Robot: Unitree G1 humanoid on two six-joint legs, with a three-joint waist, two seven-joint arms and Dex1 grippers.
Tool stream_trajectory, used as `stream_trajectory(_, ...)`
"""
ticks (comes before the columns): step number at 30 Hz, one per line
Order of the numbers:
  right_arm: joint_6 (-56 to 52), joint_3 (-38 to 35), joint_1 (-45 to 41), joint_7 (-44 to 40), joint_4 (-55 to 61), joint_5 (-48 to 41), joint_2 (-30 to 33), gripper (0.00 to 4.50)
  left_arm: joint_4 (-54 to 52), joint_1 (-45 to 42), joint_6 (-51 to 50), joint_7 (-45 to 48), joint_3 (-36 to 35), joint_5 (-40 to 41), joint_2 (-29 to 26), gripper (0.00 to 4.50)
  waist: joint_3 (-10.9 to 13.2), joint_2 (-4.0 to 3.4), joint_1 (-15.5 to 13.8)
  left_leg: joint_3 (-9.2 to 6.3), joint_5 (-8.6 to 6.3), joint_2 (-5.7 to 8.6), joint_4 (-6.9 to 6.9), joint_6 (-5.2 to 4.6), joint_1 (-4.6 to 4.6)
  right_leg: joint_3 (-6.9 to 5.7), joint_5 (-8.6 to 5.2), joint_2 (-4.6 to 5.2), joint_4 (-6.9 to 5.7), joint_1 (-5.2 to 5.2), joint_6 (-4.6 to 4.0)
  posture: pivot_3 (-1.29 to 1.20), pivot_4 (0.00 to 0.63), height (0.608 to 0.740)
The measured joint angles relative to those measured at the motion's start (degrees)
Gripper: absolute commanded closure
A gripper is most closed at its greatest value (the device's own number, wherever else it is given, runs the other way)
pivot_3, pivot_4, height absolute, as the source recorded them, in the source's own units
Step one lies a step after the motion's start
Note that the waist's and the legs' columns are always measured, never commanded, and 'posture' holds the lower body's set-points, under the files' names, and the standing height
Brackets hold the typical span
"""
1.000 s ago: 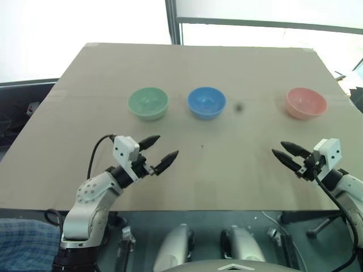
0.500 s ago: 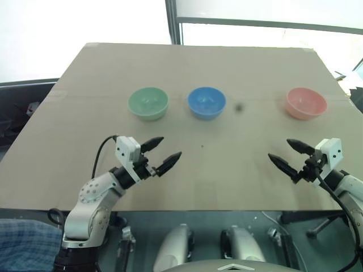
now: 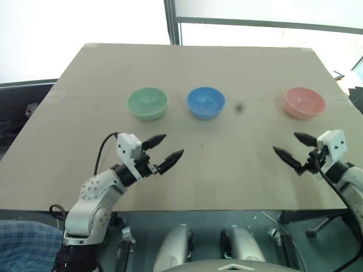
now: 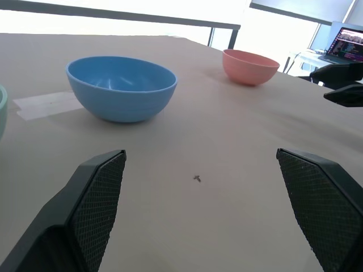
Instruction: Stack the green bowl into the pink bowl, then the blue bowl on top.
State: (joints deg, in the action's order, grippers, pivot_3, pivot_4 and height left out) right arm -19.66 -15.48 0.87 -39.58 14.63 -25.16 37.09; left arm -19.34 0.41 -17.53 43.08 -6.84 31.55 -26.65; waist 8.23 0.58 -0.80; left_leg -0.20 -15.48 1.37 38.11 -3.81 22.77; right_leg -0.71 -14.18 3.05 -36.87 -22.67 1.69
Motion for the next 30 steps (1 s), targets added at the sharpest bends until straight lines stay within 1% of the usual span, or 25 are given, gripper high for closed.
stream_trajectory(3, -0.99, 0.49, -2.81, -0.25, -1.35, 0.47, 1.12, 0.04, -0.33, -0.25, 0.05, 0.3, 0.09, 0.32, 0.08, 0.0, 0.0, -0.01, -0.04, -0.01, 0.0, -0.01, -0.01, 0.0, 0.0, -0.02, 0.01, -0.02, 0.0, 0.01, 0.02, 0.0, 0.15, 0.74)
stream_trajectory(4, -1.85, 3.15, -8.27, -1.54, -5.8, 1.96, 3.15, 0.04, -0.37, -1.06, -0.6, 1.04, 0.27, 1.97, 0.16, 0.0, 0.05, -0.08, 0.1, 0.02, 0.01, 0.02, 0.04, 0.0, 0.03, 0.01, 0.02, 0.0, 0.01, 0.0, 0.03, 0.0, 0.15, 0.74)
stream_trajectory(5, -1.54, 6.57, -18.96, -2.57, -15.14, 6.96, 6.54, 0.04, -1.16, -3.18, -1.23, 2.13, 0.28, 4.75, 0.35, 0.0, 0.07, -0.13, 0.12, 0.06, 0.01, 0.02, 0.1, -0.01, 0.03, 0.01, -0.06, 0.0, 0.01, 0.01, -0.11, 0.0, 0.15, 0.74)
stream_trajectory(7, -0.37, 8.93, -25.7, -2.82, -22.14, 10.21, 7.9, 0.04, -2.06, -3.93, -1.9, 2.29, 0.17, 6.22, 0.36, 0.0, 0.06, -0.11, 0.08, 0.05, 0.03, 0.01, 0.1, 0.02, 0.0, 0.0, -0.06, -0.02, 0.01, 0.04, -0.11, 0.0, 0.15, 0.74)
stream_trajectory(8, 1.11, 10.8, -30.21, -3.36, -27.81, 12.84, 8.46, 0.04, -2.53, -4.46, -2.41, 2.26, 0.25, 7.1, 0.41, 0.0, 0.06, -0.11, 0.08, 0.05, 0.07, 0.02, 0.09, 0.1, 0.0, -0.01, -0.05, -0.04, 0.02, 0.04, -0.1, 0.0, 0.15, 0.74)
stream_trajectory(9, 2.53, 12.18, -32.97, -3.84, -31.62, 14.74, 8.79, 0.04, -2.86, -4.79, -2.81, 2.2, 0.28, 7.74, 0.46, 0.0, 0.07, -0.1, -0.01, 0.04, 0.11, 0.02, 0.06, 0.16, 0.02, -0.03, -0.02, -0.04, 0.04, 0.04, -0.04, 0.0, 0.15, 0.74)
stream_trajectory(16, 12.65, 21.4, -49.42, -6.5, -58.97, 26.36, 8.03, 0.04, -4.68, -5.7, -3.51, 1.62, 1.48, 8.44, 0.62, 0.0, 0.08, -0.1, 0.2, 0.14, 0.11, 0.05, 0.04, 0.15, 0.12, 0.04, 0.03, -0.07, 0.21, 0.01, 0.05, 0.0, 0.15, 0.74)
stream_trajectory(20, 16.71, 25.01, -55.68, -6.71, -70.64, 31.55, 6.58, 0.04, -4.92, -6.14, -3.41, 1.59, 1.93, 8.44, 0.77, 0.0, 0.08, -0.11, 0.16, 0.13, 0.11, 0.04, 0.05, 0.16, 0.11, 0.03, 0.03, -0.07, 0.17, 0.01, 0.04, 0.0, 0.15, 0.74)
stream_trajectory(24, 18.49, 26.92, -59.25, -5.39, -79.41, 35.44, 5.33, 0.04, -4.93, -6.28, -3.32, 1.93, 2.07, 8.4, 0.54, 0.0, 0.08, -0.11, 0.21, 0.14, 0.11, 0.04, 0.07, 0.16, 0.1, 0.04, 0.03, -0.06, 0.14, 0.01, 0.04, 0.0, 0.15, 0.74)
stream_trajectory(27, 19.93, 28.16, -61.19, -4.76, -83.88, 38.28, 4.81, 0.84, -4.93, -6.46, -3.26, 2.29, 2.35, 8.4, 0.49, 0.0, 0.08, -0.11, 0.3, 0.13, 0.11, 0.04, 0.06, 0.16, 0.1, 0.05, 0.03, -0.06, 0.13, 0.01, 0.04, 0.0, 0.15, 0.74)
stream_trajectory(29, 21.19, 28.54, -61.77, -4.63, -85.45, 39.55, 4.34, 1.69, -4.93, -6.55, -3.14, 2.32, 2.38, 8.38, 0.48, 0.0, 0.09, -0.11, 0.45, 0.13, 0.11, 0.04, 0.06, 0.17, 0.1, 0.05, 0.03, -0.07, 0.13, 0.01, 0.05, 0.0, 0.15, 0.74)
stream_trajectory(30, 21.64, 28.68, -62.07, -4.55, -85.95, 40.1, 4.1, 2.01, -4.93, -6.57, -3.09, 2.33, 2.38, 8.38, 0.47, 0.0, 0.09, -0.12, 0.55, 0.13, 0.11, 0.04, 0.06, 0.17, 0.1, 0.05, 0.04, -0.07, 0.13, 0.0, 0.05, 0.0, 0.15, 0.74)
